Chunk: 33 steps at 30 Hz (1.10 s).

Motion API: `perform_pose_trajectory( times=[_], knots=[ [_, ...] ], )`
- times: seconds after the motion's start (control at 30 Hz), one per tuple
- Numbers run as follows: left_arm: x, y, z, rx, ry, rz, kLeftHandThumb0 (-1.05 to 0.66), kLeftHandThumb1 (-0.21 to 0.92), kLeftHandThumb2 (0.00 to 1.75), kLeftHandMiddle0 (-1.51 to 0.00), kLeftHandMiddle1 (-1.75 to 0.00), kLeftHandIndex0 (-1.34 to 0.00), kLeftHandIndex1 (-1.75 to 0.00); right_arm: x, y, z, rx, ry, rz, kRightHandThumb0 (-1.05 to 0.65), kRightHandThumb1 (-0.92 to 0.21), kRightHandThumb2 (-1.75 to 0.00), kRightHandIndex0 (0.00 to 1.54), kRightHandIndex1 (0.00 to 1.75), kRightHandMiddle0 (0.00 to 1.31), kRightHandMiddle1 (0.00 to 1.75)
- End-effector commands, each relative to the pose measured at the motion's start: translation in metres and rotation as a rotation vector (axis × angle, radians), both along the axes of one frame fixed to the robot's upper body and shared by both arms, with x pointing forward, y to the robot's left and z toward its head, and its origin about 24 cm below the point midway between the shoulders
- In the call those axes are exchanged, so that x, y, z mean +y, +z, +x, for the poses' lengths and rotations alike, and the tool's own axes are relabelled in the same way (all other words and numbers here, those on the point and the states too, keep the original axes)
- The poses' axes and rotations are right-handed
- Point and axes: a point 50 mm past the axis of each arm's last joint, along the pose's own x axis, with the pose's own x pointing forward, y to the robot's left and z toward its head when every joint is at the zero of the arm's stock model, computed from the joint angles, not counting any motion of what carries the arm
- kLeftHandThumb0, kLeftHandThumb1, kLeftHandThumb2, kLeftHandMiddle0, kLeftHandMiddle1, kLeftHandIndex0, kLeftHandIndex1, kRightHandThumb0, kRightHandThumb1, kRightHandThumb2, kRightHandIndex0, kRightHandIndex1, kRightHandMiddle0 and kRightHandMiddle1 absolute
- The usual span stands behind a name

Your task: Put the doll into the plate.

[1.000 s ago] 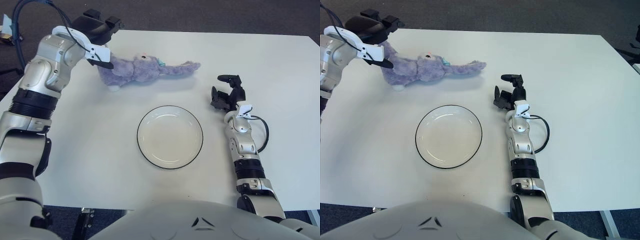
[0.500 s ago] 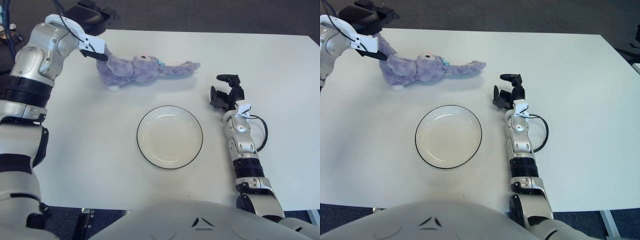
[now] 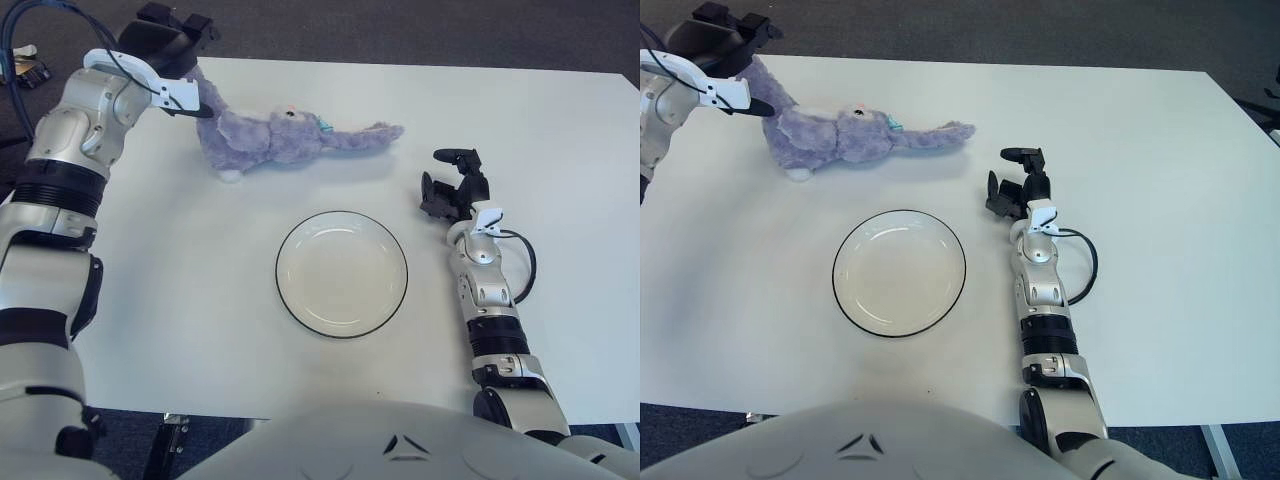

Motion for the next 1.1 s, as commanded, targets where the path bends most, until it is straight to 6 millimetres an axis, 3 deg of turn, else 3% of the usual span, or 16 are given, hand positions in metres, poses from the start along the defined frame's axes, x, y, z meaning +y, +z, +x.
perform_pose_trajectory(
  times=[0.0, 0.23, 0.57, 0.63, 0.8, 1.07],
  knots=[
    [-0.001, 0.016, -0.003, 0.029, 0.009, 0.032, -0.53, 0.25, 0.96, -0.08, -0.79, 0.0, -0.85, -0.001, -0.029, -0.011, 0.135, -0.003, 0.015, -0.4, -0.53, -1.04, 1.23, 1.75, 0.1, 1.43],
    [-0.002, 0.008, -0.006, 0.064, 0.024, 0.079, -0.48, 0.19, 1.03, -0.07, -0.64, 0.0, -0.75, 0.0, -0.028, -0.01, 0.137, -0.001, 0.015, -0.4, -0.53, -1.05, 1.24, 1.75, 0.09, 1.43],
    [-0.007, 0.003, -0.007, 0.128, 0.004, 0.216, -0.54, 0.23, 0.98, -0.05, -0.54, 0.0, -0.64, 0.0, -0.023, -0.01, 0.122, 0.008, 0.027, -0.39, -0.53, -1.06, 1.22, 1.75, 0.08, 1.43],
    [-0.009, 0.001, -0.006, 0.134, -0.01, 0.266, -0.62, 0.3, 0.91, -0.08, -0.52, 0.0, -0.68, 0.0, -0.02, -0.008, 0.112, 0.012, 0.028, -0.39, -0.53, -1.07, 1.21, 1.75, 0.07, 1.43],
    [-0.013, 0.0, -0.006, 0.139, -0.053, 0.372, -0.72, 0.39, 0.81, -0.09, -0.53, 0.0, -0.69, 0.001, -0.012, -0.005, 0.09, 0.026, 0.026, -0.4, -0.54, -1.06, 1.18, 1.75, 0.08, 1.43],
    [-0.015, -0.001, -0.005, 0.139, -0.069, 0.424, -0.69, 0.37, 0.82, -0.12, -0.58, 0.0, -0.72, 0.005, -0.005, -0.001, 0.071, 0.041, 0.02, -0.39, -0.54, -1.06, 1.18, 1.75, 0.09, 1.42]
  ],
)
